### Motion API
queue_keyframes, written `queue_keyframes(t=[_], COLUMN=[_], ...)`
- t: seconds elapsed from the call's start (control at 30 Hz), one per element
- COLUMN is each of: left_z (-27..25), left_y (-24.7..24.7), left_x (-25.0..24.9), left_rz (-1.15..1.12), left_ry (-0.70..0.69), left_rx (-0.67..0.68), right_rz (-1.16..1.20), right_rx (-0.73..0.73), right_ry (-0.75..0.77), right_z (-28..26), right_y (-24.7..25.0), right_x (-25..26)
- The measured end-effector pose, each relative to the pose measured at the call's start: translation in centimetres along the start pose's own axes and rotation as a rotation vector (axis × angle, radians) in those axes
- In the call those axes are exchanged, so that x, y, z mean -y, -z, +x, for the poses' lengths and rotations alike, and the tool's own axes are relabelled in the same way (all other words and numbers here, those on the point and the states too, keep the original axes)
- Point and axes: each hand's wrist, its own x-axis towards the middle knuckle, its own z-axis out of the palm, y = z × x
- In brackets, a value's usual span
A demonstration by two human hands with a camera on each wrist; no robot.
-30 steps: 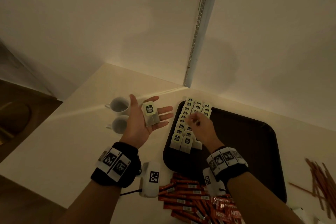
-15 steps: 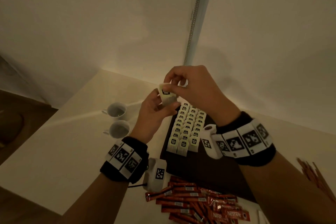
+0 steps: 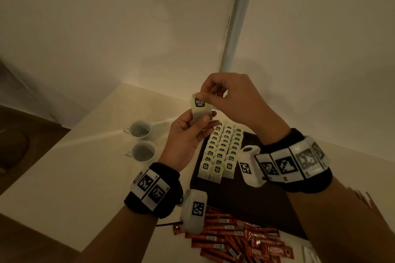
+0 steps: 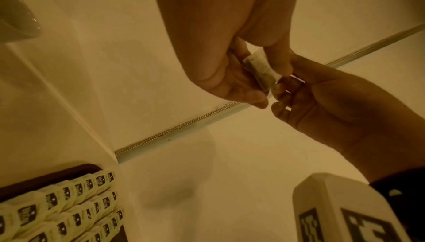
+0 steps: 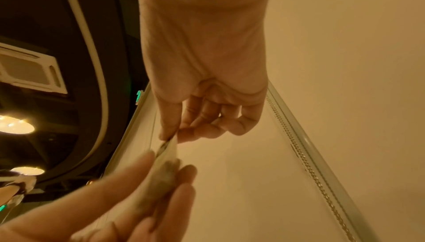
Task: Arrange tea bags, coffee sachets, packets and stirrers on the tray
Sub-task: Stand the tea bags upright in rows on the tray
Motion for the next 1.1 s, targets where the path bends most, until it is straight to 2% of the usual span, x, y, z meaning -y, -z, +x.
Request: queue_keyframes(t=[0.2,0.43,0.6,0.7,0.87,1.0,1.1], left_z=[-0.1,-0.3,-1.5,-3.3,-8.1,-12.2,-15.0], left_y=[0.1,0.0,3.1,6.6,12.9,16.9,19.1], left_x=[-0.2,0.2,-0.4,-0.5,-0.4,-0.1,-0.1], left_rz=[0.031,0.124,0.400,0.639,0.923,0.918,0.899], left_ry=[-0.069,-0.049,0.009,0.070,0.246,0.419,0.509], left_rx=[-0.045,-0.073,-0.091,-0.078,-0.119,-0.253,-0.354], right_rz=[0.174,0.230,0.198,0.063,-0.070,0.009,0.045], right_rx=[-0.056,-0.093,-0.092,0.009,0.325,0.514,0.513], right_ry=[-0.064,-0.119,-0.228,-0.357,-0.609,-0.739,-0.801], right_z=[-0.7,-1.7,-4.5,-7.3,-12.4,-14.4,-14.8], right_y=[-0.3,-0.3,-0.8,-2.1,-5.1,-7.4,-8.6], right_x=[-0.7,-2.0,-6.3,-10.1,-15.8,-18.0,-19.1])
